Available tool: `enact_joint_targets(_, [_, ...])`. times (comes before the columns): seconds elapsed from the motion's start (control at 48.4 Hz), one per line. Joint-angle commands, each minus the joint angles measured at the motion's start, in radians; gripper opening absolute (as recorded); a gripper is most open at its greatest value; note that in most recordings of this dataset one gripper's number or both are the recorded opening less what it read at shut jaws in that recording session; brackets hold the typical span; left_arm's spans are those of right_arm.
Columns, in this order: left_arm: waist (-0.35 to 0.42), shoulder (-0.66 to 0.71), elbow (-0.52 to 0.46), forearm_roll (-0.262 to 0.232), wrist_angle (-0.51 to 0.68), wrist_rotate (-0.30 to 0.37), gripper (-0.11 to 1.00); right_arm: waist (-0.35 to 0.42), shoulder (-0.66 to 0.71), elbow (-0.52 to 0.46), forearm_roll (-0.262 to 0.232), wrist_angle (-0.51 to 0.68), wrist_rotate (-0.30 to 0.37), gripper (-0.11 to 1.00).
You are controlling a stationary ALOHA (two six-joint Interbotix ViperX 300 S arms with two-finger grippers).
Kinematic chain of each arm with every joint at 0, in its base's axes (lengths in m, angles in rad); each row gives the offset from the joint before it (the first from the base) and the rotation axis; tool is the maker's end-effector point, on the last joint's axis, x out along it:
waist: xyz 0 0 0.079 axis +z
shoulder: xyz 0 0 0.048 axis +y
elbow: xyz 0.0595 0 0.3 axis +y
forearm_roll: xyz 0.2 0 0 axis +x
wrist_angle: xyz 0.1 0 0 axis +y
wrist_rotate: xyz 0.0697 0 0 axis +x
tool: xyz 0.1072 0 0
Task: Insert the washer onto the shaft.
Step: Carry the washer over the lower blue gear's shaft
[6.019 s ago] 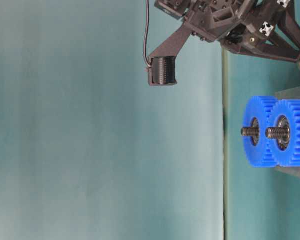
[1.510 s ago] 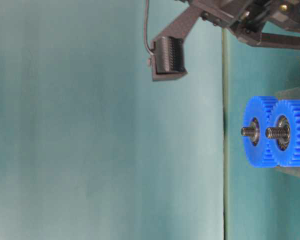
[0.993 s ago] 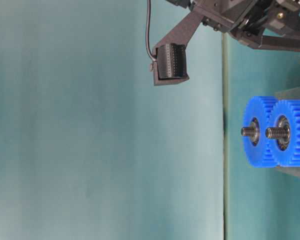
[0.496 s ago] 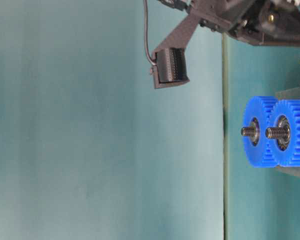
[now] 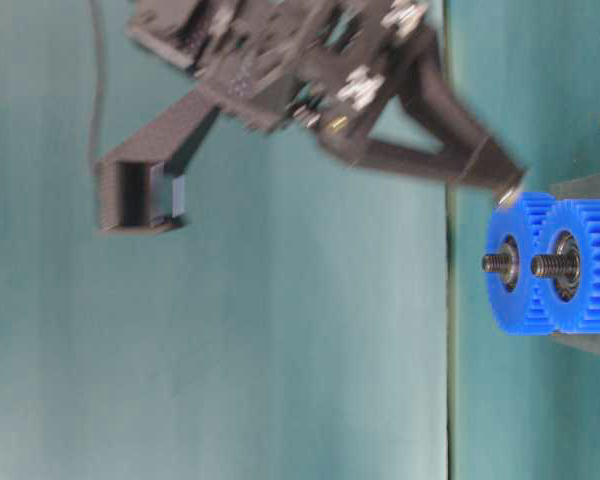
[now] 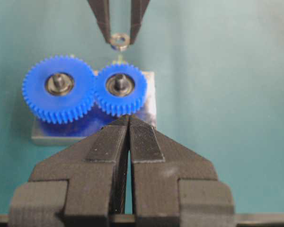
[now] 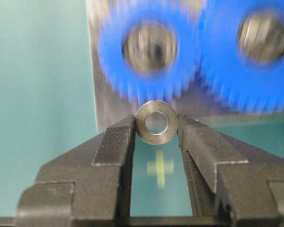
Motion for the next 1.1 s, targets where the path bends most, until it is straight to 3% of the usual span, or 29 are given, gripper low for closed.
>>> enact_joint_targets(0.0, [-0.002,-0.003,-0.023,0.003,-0.005,0.000,0.00,-0.003,0.005,-0.043,-0.005,-0.008,-0.028,0.33])
enact_joint_targets(0.455, [-0.002,-0.003,-0.021,0.003,-0.005,-0.003,0.00,-0.011,0.084,-0.114,-0.003,-0.035,-0.060,0.33])
enact_joint_targets(1.075, [-0.002,-0.003,-0.023,0.003,-0.005,-0.006,0.00,-0.002,0.097,-0.120,-0.003,-0.031,-0.075,0.33])
